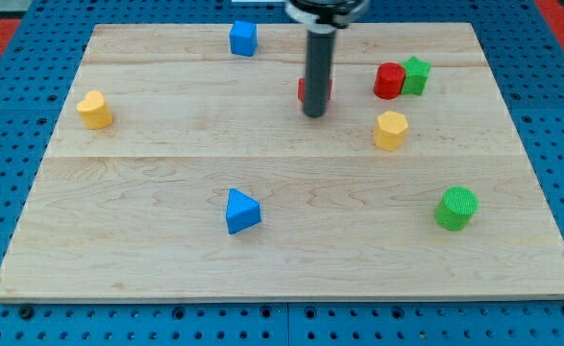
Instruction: Push the red star to the left of the red circle
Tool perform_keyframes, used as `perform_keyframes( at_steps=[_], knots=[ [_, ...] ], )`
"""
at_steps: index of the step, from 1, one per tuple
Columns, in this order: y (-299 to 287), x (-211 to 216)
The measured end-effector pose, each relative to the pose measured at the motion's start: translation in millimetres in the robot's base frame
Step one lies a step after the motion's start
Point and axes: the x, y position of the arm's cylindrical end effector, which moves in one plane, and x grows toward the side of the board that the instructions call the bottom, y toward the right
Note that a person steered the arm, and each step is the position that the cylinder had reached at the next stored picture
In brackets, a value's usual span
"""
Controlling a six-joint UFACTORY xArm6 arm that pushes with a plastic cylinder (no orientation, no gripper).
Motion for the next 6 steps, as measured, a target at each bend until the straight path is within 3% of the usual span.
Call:
perform_keyframes(
  at_steps=[1,4,5,6],
  knots=[
    [-39,-12],
    [49,-48],
    [49,-45],
    [35,-11]
  ],
)
